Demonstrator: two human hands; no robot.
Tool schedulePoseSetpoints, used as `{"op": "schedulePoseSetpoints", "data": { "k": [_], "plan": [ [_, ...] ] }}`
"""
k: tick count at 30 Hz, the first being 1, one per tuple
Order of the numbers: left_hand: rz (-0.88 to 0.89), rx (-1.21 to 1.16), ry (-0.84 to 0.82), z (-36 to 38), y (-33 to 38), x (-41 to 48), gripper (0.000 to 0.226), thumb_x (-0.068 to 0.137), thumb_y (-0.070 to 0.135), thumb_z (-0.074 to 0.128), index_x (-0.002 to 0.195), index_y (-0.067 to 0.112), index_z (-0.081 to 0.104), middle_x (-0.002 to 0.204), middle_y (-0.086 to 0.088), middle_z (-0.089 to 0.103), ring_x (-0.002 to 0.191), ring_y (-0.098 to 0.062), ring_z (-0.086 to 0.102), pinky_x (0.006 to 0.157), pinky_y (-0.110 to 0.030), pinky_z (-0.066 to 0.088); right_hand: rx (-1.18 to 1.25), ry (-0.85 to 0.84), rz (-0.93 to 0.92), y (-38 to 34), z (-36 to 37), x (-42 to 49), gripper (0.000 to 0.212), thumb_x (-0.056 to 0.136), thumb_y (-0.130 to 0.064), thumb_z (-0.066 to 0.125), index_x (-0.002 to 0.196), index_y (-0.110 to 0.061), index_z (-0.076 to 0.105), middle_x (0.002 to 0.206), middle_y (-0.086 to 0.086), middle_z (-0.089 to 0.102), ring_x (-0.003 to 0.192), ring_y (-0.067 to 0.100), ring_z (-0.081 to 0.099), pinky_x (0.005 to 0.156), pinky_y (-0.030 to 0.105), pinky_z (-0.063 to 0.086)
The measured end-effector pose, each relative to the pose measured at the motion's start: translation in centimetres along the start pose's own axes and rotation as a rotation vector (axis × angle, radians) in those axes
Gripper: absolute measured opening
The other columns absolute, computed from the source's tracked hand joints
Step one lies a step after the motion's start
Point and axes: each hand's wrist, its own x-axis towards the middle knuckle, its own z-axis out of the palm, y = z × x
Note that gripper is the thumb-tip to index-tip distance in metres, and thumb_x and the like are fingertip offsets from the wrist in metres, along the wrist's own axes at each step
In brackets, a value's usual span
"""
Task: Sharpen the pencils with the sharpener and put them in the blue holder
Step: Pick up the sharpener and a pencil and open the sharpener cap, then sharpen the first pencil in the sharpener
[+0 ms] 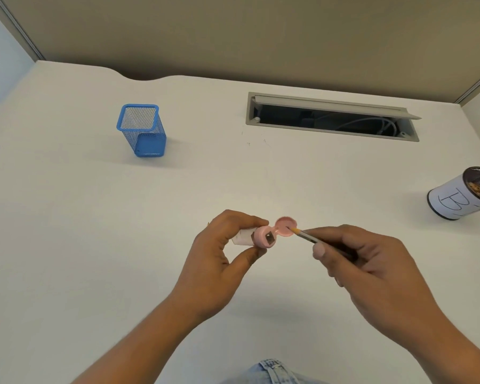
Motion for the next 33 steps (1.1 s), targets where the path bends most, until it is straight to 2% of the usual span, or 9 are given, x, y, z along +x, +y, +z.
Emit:
{"op": "schedulePoseSetpoints", "data": {
  "k": [3, 7, 13, 19, 22, 25, 28, 31, 33],
  "plan": [
    [0.018, -0.019, 0.023, 0.0, 0.1, 0.0, 0.029, 0.084, 0.007, 0.075, 0.105, 0.026, 0.068, 0.101, 0.014, 0.066, 0.100, -0.011, 0.062, 0.082, -0.009, 0.040, 0.015, 0.066, -0.001, -0.5, 0.0, -0.5, 0.023, 0.085, -0.022, 0.076, 0.097, -0.041, 0.075, 0.077, -0.008, 0.073, 0.064, 0.009, 0.062, 0.059, 0.018, 0.051],
    [0.041, -0.008, 0.021, -0.1, 0.5, 0.0, 0.029, 0.083, 0.008, 0.076, 0.103, 0.029, 0.068, 0.099, 0.014, 0.065, 0.097, -0.010, 0.062, 0.081, -0.008, 0.040, 0.029, 0.047, 0.026, -0.9, 0.1, -0.7, 0.023, 0.081, -0.019, 0.079, 0.096, -0.035, 0.071, 0.075, -0.003, 0.073, 0.061, 0.017, 0.062, 0.057, 0.029, 0.053],
    [0.064, 0.025, 0.025, -0.2, 0.8, 0.0, 0.030, 0.081, 0.013, 0.077, 0.103, 0.032, 0.070, 0.099, 0.013, 0.064, 0.098, -0.013, 0.063, 0.080, -0.014, 0.044, -0.036, 0.018, 0.032, -0.6, 0.4, -0.4, 0.017, 0.082, -0.018, 0.078, 0.085, -0.034, 0.074, 0.070, -0.008, 0.072, 0.059, 0.008, 0.062, 0.053, 0.013, 0.047],
    [0.067, 0.110, -0.075, -0.4, 0.9, 0.0, 0.029, 0.082, 0.020, 0.073, 0.109, 0.032, 0.072, 0.101, 0.014, 0.062, 0.100, -0.015, 0.062, 0.082, -0.027, 0.047, -0.108, 0.019, 0.011, -0.3, 0.3, -0.2, 0.017, 0.082, -0.021, 0.076, 0.085, -0.037, 0.073, 0.072, -0.010, 0.071, 0.058, 0.013, 0.058, 0.049, 0.008, 0.040],
    [0.062, 0.143, -0.121, -0.7, 0.9, 0.1, 0.033, 0.083, 0.020, 0.074, 0.113, 0.034, 0.072, 0.102, 0.015, 0.061, 0.101, -0.015, 0.060, 0.083, -0.028, 0.047, -0.164, 0.019, -0.054, -0.3, 0.1, -0.1, 0.018, 0.081, -0.020, 0.076, 0.083, -0.037, 0.073, 0.081, -0.014, 0.072, 0.064, 0.013, 0.060, 0.050, 0.011, 0.043],
    [0.060, 0.174, -0.196, -0.9, 1.0, 0.0, 0.036, 0.085, 0.021, 0.075, 0.118, 0.034, 0.070, 0.103, 0.017, 0.059, 0.101, -0.011, 0.059, 0.082, -0.020, 0.043, -0.213, 0.007, -0.147, -0.4, 0.1, 0.2, 0.020, 0.083, -0.018, 0.078, 0.086, -0.037, 0.074, 0.084, -0.014, 0.069, 0.070, 0.014, 0.061, 0.053, 0.011, 0.042],
    [0.062, 0.156, -0.235, -1.0, 1.1, 0.1, 0.036, 0.085, 0.024, 0.075, 0.119, 0.032, 0.069, 0.102, 0.017, 0.058, 0.099, -0.009, 0.058, 0.080, -0.014, 0.042, -0.172, 0.023, -0.199, -0.5, 0.3, 0.3, 0.013, 0.084, -0.029, 0.072, 0.090, -0.041, 0.072, 0.087, -0.017, 0.070, 0.073, 0.013, 0.063, 0.055, 0.014, 0.046],
    [0.050, 0.135, -0.262, -1.2, 1.3, 0.3, 0.031, 0.087, 0.026, 0.073, 0.115, 0.036, 0.067, 0.105, 0.019, 0.062, 0.097, -0.010, 0.061, 0.080, -0.019, 0.045, -0.173, 0.050, -0.244, -0.1, 0.3, 0.4, 0.009, 0.088, -0.031, 0.071, 0.093, -0.038, 0.069, 0.089, -0.023, 0.070, 0.073, 0.011, 0.064, 0.057, 0.016, 0.049],
    [0.015, 0.146, -0.303, -1.3, 1.3, 0.5, 0.029, 0.088, 0.029, 0.070, 0.115, 0.039, 0.063, 0.107, 0.024, 0.065, 0.099, -0.007, 0.061, 0.081, -0.022, 0.047, -0.296, 0.033, -0.334, 0.3, 0.5, 0.5, 0.003, 0.092, -0.033, 0.067, 0.094, -0.033, 0.065, 0.084, -0.024, 0.064, 0.070, 0.009, 0.060, 0.057, 0.019, 0.047]
  ]
}}
